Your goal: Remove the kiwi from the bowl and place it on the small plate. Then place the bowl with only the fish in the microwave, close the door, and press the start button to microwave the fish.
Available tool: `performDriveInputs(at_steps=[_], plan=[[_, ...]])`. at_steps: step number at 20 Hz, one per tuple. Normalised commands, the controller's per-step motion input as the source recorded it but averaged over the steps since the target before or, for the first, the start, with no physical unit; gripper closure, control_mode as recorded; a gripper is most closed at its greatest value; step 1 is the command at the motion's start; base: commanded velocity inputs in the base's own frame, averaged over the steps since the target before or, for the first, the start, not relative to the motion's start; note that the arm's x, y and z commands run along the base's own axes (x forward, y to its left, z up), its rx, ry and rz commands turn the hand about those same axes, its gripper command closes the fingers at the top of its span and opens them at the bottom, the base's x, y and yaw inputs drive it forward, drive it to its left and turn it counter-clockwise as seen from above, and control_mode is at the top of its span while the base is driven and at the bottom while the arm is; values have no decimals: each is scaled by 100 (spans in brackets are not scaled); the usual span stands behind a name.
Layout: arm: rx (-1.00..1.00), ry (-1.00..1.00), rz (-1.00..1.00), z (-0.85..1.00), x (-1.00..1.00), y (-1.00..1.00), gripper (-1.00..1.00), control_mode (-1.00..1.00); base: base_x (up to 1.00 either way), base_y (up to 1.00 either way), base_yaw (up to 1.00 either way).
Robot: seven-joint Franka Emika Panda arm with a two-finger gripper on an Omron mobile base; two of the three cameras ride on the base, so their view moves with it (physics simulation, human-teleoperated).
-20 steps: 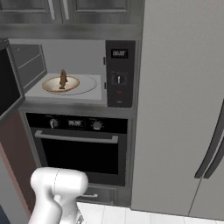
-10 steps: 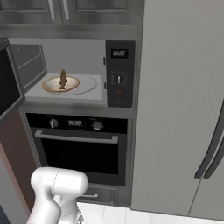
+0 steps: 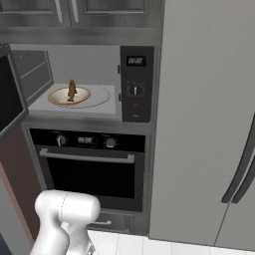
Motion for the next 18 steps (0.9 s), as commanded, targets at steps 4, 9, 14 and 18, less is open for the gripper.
performDriveInputs(at_steps=[4, 9, 14, 18], plan=[[-13, 22, 23, -46, 100, 91, -100, -100, 0, 0, 0], [-11, 14, 8, -28, 81, 59, -100, -100, 0, 0, 0], [-1, 26, -7, 0, 42, -60, -100, -100, 0, 0, 0], [0, 15, -2, 18, 0, -100, -100, -100, 0, 0, 0]])
